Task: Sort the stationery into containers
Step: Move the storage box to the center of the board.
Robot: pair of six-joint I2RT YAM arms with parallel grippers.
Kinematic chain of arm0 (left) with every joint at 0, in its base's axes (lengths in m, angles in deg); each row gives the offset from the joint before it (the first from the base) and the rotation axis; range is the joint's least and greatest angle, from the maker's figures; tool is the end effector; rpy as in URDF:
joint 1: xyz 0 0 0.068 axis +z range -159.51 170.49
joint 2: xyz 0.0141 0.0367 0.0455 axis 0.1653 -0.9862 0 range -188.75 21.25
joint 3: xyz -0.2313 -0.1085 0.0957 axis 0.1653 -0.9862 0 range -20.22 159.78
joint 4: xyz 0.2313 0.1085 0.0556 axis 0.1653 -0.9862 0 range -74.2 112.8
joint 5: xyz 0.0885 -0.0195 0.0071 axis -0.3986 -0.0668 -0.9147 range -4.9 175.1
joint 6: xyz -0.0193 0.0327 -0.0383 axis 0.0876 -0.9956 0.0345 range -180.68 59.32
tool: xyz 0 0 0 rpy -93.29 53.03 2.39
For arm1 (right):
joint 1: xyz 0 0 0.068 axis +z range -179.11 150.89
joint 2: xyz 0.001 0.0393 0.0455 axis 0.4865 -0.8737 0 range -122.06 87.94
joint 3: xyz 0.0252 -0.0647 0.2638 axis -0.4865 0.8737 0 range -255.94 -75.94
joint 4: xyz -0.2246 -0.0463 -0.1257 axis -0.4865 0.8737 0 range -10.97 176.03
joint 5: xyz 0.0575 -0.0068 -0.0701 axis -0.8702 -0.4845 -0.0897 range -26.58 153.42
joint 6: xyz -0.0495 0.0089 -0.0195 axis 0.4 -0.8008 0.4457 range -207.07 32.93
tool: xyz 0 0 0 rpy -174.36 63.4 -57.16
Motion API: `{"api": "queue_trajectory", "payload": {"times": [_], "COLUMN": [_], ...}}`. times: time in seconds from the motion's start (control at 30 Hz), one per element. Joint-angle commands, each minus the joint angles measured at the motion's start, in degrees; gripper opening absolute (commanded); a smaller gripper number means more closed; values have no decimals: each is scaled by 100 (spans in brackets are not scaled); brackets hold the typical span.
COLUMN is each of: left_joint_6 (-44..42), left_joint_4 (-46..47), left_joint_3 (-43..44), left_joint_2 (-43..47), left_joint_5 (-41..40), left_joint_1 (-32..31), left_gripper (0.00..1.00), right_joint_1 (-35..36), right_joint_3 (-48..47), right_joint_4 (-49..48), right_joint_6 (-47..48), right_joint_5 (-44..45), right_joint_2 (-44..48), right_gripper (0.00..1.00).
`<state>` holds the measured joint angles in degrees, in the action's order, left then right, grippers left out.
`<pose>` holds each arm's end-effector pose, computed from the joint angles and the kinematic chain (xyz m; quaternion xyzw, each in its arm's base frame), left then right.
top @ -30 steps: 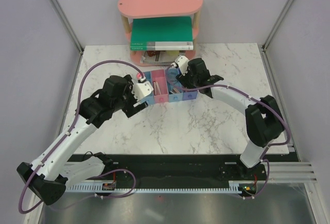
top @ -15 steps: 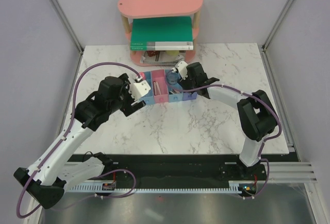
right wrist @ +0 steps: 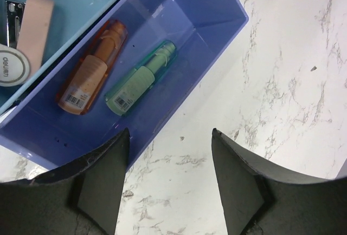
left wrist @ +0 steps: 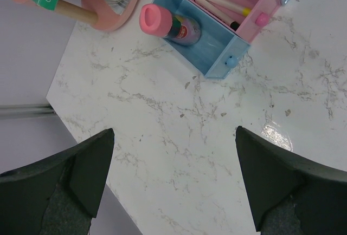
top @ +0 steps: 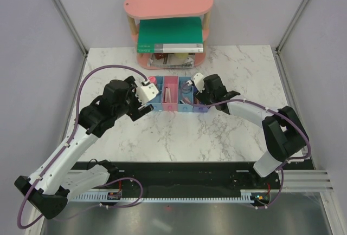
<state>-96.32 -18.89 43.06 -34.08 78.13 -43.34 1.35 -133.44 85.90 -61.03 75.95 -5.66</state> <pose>0.1644 -0.1049 0.3632 0.4780 0.7398 0.0610 0.4696 0.3052 0.1705 0.2069 -0.3930 0.8235 -0.0847 0.4002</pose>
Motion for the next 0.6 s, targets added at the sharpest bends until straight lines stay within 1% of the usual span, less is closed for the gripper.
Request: {"api": "queue_trajectory", "payload": {"times": [0.0, 0.3, 0.57], "left_joint_6": [-119, -84, -13], "left_joint_4": [223, 205, 188], "left_joint_3": [-1, 0, -53], "left_joint_2": [101, 145, 163], "left_joint_5": [11, 28, 90], "left_joint_1": [25, 25, 25], "left_gripper": [100, 100, 100], "right_joint_1": [-22, -110, -365], "right_joint_3": [344, 502, 573], "right_joint_4": [481, 490, 552], "right_joint_6": [129, 313, 691], "right_joint_5": [82, 232, 302], "right_joint_2": [193, 369, 509], "right_gripper": [69, 70, 70]}}
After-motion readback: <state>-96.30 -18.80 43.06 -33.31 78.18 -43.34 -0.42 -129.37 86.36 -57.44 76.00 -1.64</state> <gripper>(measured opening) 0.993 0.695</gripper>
